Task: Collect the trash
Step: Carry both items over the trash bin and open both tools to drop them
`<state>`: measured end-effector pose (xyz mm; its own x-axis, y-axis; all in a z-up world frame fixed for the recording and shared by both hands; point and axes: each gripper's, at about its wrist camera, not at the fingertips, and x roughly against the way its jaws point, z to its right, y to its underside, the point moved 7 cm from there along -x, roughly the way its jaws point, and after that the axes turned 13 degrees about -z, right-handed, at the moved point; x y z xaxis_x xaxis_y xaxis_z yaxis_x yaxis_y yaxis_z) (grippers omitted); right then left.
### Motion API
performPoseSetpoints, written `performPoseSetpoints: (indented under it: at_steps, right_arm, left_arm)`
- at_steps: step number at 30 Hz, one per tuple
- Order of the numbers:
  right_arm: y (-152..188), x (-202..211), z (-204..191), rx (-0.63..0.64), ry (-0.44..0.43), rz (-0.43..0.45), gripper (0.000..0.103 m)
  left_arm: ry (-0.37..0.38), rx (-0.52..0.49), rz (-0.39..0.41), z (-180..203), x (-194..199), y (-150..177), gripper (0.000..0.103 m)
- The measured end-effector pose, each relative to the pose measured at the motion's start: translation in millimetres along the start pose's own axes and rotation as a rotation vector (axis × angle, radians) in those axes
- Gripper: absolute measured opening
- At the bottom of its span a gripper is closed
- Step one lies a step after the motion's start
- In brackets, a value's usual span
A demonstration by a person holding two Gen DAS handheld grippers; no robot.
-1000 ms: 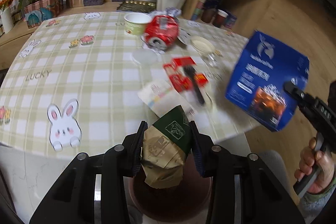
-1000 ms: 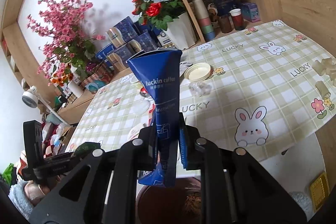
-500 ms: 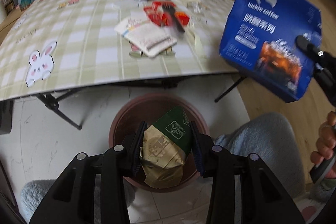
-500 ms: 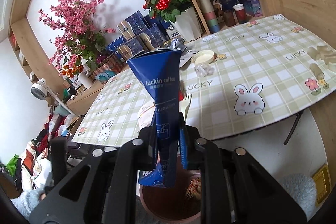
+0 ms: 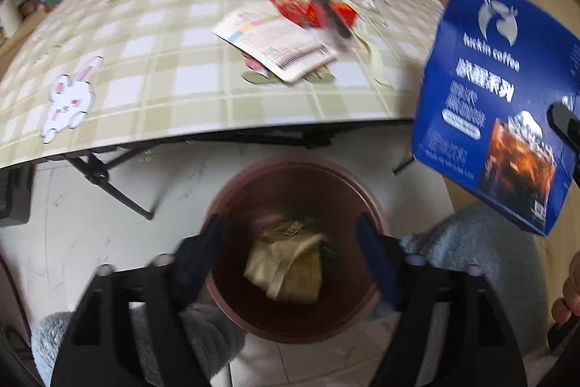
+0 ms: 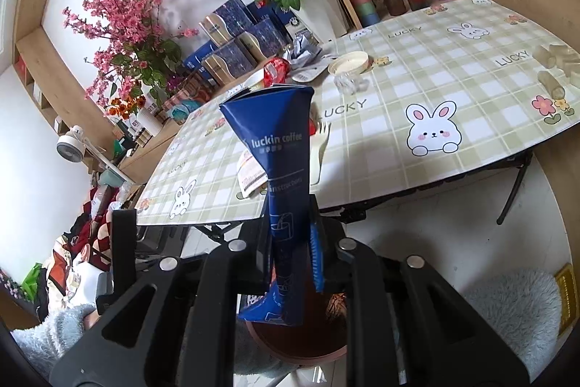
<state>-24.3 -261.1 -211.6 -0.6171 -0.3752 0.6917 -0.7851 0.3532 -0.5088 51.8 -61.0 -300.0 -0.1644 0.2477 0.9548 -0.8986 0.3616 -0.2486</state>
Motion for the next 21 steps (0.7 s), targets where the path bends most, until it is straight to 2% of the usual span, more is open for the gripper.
performPoseSetpoints:
  at_steps: [5,9,14,17,21]
  right_arm:
    - [2,-8,-2,0.006,0.005,-0.024,0.019]
    - [9,-21,-6,0.025,0.016,-0.069,0.019]
    - [24,-48,-16,0.059,0.028,-0.164,0.019]
    - [35,-69,-21,0.071,0.029,-0.24,0.019]
    - [44,-85,-26,0.075,0.01,-0.298,0.02]
  left_arm:
    - [-0.082,0.065,0.077,-17,25,2,0.087]
    - [-0.149,0.137,0.201,-35,68,9,0.096]
    - [-0.228,0.239,0.313,-58,106,23,0.097]
    - [-0.239,0.301,0.324,-72,108,30,0.097]
    - [-0.2,0.359,0.299,-82,100,38,0.097]
